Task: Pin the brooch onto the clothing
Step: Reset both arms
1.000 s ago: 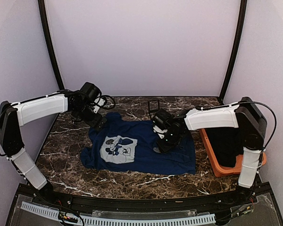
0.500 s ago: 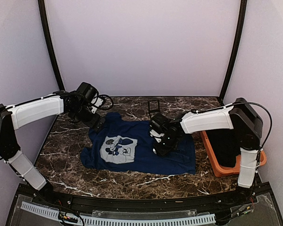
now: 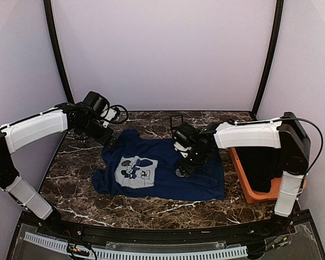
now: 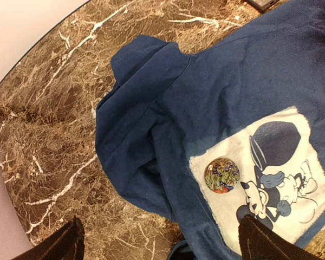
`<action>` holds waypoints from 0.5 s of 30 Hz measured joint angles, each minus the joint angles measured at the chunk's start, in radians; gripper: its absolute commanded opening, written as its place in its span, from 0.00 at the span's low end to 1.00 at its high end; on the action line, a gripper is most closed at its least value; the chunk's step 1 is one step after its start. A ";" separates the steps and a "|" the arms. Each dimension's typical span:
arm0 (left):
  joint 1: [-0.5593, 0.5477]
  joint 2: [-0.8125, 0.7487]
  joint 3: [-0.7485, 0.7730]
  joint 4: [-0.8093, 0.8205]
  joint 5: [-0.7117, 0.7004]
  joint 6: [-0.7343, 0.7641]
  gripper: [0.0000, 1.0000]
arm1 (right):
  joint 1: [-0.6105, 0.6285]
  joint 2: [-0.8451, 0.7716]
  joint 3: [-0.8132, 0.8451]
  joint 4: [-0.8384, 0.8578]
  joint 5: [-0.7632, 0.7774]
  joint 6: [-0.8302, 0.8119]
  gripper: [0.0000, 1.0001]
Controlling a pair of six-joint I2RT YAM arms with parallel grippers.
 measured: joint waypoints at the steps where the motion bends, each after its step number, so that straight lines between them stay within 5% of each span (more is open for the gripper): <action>1: 0.000 -0.018 0.000 -0.002 0.009 0.000 0.99 | 0.000 -0.029 0.005 -0.014 0.018 -0.006 0.99; 9: 0.000 -0.202 -0.012 -0.042 0.004 -0.016 0.99 | 0.000 -0.399 0.008 -0.012 0.123 -0.053 0.99; 15: 0.000 -0.385 -0.119 -0.053 -0.036 -0.048 0.99 | 0.000 -0.655 -0.132 0.155 0.179 -0.072 0.99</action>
